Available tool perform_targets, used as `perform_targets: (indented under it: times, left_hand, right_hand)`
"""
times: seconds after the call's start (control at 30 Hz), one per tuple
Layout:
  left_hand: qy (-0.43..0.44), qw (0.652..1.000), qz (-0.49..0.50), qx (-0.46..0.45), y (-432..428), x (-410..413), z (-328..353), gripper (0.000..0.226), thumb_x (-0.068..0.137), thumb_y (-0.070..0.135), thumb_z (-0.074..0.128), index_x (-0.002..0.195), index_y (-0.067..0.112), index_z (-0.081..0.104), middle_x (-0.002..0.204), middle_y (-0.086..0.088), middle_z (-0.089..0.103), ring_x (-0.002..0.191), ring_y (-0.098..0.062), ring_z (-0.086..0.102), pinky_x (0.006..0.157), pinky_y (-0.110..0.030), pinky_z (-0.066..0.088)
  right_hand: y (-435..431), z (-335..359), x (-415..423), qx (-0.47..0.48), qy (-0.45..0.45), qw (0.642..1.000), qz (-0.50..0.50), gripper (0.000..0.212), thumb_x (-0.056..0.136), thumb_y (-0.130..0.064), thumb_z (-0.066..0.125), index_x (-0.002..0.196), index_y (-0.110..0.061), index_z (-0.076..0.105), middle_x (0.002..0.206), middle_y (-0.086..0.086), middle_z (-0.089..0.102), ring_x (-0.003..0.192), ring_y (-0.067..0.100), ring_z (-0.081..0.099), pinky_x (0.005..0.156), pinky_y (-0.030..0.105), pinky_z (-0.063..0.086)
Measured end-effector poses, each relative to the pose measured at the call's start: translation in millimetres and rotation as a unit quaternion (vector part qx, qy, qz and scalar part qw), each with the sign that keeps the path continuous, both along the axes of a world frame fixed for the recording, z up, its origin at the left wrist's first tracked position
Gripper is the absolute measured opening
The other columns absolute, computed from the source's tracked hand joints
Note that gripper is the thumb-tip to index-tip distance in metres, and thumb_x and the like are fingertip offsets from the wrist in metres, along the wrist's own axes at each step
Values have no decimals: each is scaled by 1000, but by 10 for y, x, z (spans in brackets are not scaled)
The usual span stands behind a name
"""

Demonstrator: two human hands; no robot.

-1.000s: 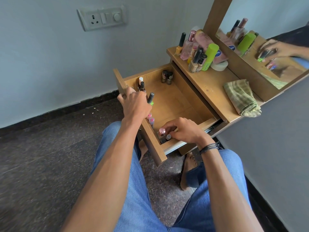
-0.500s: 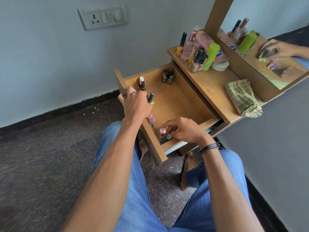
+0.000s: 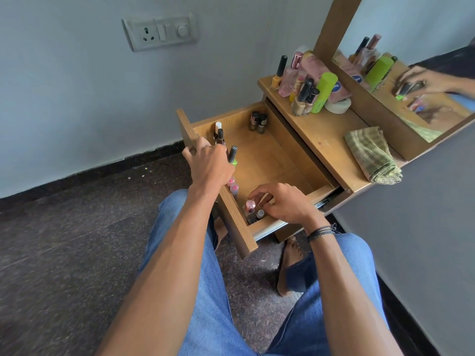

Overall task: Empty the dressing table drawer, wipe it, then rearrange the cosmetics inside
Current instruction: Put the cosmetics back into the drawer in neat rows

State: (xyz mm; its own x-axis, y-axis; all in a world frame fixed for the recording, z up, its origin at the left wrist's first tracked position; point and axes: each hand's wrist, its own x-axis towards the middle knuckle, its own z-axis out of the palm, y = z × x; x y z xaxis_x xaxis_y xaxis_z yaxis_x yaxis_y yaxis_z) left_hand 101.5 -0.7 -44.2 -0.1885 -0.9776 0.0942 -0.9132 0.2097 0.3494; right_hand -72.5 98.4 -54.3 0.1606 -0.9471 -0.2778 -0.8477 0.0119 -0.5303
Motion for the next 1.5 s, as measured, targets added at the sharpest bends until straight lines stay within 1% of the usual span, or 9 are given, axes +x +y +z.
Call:
perform_targets:
  times: [0.13, 0.27, 0.4, 0.53, 0.83, 1.1, 1.23, 1.37, 1.5]
  left_hand:
    - [0, 1000, -3, 0, -3, 2, -22, 25, 86, 31, 74, 106, 16, 73, 93, -4, 65, 124, -23, 40, 97, -49, 28]
    - [28, 999, -5, 23, -43, 2, -6, 30, 83, 39, 78, 108, 23, 73, 91, 1, 52, 128, -22, 36, 100, -49, 25]
    - [46, 998, -11, 33, -60, 10, -6, 26, 84, 46, 76, 103, 28, 74, 93, 2, 59, 129, -20, 36, 103, -52, 19]
    - [35, 998, -44, -11, -36, 29, 50, 12, 90, 37, 69, 88, 25, 71, 85, 8, 59, 126, -21, 46, 112, -57, 11]
    - [92, 996, -23, 5, -204, 169, 28, 16, 85, 34, 76, 101, 33, 78, 106, 12, 69, 125, -15, 43, 105, -50, 22]
    - [339, 922, 186, 12, -361, 385, 127, 33, 86, 4, 59, 93, 32, 75, 106, 14, 57, 113, -21, 55, 100, -52, 43]
    - [378, 904, 197, 33, -391, 428, 71, 36, 85, 3, 61, 96, 36, 71, 108, 12, 56, 108, -14, 59, 100, -55, 46]
    - [392, 897, 201, 42, -412, 442, 49, 41, 82, 2, 60, 94, 41, 67, 112, 14, 61, 101, -6, 59, 101, -53, 47]
    - [394, 896, 200, 48, -428, 458, 44, 40, 83, 3, 62, 94, 41, 67, 114, 14, 61, 101, -6, 60, 100, -53, 47]
  right_hand:
    - [-10, -52, -22, -12, -20, 1000, -7, 45, 80, -2, 57, 109, -33, 72, 97, -20, 72, 91, 5, 67, 81, 38, 59]
    - [-110, -67, -65, -50, -148, 980, -121, 29, 91, -1, 63, 108, -21, 73, 96, -7, 72, 85, 14, 72, 73, 45, 63]
    - [-379, -23, 17, -130, -209, 953, -177, 27, 97, -26, 69, 123, -20, 69, 106, -3, 68, 84, 12, 71, 73, 36, 64]
    - [-655, 14, 184, -167, -200, 952, -160, 39, 91, -40, 74, 126, -23, 70, 113, -3, 64, 84, -4, 65, 73, 16, 55]
    - [-838, -221, 340, -211, -184, 936, -214, 20, 88, -38, 79, 93, -20, 71, 96, -10, 68, 82, 15, 67, 72, 39, 58]
    - [-1080, -225, 444, -173, -115, 966, -156, 18, 92, -33, 75, 99, -17, 71, 101, -4, 68, 79, 12, 64, 69, 30, 52]
    - [-1255, -210, 554, -165, -85, 975, -122, 29, 93, -31, 74, 116, -14, 71, 105, -3, 66, 84, 12, 61, 66, 17, 43]
    - [-1327, -282, 613, -154, -101, 974, -131, 34, 92, -28, 76, 122, -15, 68, 106, -2, 68, 89, 14, 66, 75, 22, 55]
    - [-1313, -349, 616, -151, -103, 970, -163, 26, 87, -27, 82, 103, -25, 62, 97, -9, 65, 84, 9, 65, 66, 19, 50]
